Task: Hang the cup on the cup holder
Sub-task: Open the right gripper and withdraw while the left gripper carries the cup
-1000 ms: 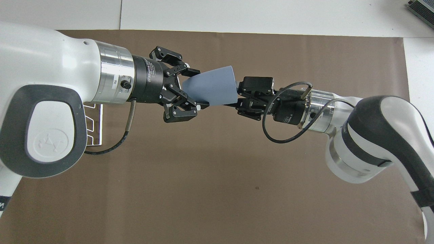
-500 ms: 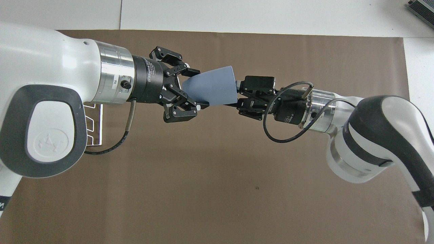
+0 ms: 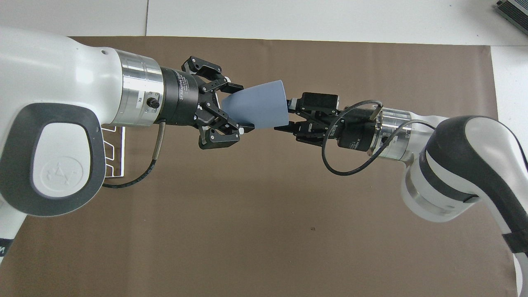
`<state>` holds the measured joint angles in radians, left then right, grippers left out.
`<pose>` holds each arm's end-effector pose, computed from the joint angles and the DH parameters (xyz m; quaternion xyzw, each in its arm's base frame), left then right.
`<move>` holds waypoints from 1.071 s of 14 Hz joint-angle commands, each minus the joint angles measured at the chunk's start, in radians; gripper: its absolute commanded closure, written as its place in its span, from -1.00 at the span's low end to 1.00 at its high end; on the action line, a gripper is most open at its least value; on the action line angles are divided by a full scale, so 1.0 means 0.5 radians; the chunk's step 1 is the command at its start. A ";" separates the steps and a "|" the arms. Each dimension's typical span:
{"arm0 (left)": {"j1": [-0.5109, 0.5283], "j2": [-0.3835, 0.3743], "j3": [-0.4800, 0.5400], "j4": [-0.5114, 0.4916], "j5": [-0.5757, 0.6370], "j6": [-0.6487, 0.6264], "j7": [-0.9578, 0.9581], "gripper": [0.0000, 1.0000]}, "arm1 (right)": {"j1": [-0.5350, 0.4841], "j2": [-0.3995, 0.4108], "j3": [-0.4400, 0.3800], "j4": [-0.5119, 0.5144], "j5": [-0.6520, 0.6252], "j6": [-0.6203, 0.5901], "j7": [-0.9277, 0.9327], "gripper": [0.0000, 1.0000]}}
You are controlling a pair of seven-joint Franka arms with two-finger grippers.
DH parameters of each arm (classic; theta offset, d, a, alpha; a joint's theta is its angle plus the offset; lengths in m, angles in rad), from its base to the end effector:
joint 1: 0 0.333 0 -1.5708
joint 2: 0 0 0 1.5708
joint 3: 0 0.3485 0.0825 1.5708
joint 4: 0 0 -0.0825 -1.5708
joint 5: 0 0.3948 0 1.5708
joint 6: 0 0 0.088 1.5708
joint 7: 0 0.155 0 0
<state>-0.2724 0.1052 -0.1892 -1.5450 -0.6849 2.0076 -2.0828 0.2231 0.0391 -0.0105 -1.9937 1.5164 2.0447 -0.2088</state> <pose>0.5619 -0.3451 0.6331 0.5729 0.7296 -0.2697 0.2584 0.5828 0.2257 0.5047 -0.7750 0.1514 -0.0032 0.6136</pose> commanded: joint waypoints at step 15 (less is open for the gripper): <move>0.100 -0.167 0.035 -0.389 1.075 0.197 0.664 1.00 | -0.265 -0.041 0.009 0.143 -2.190 0.120 0.062 -1.00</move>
<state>-0.2568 0.0771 -0.1750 -1.6531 -0.1923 2.0511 -1.8323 0.0879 0.0169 -0.0171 -1.9311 0.5653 2.0858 -0.2038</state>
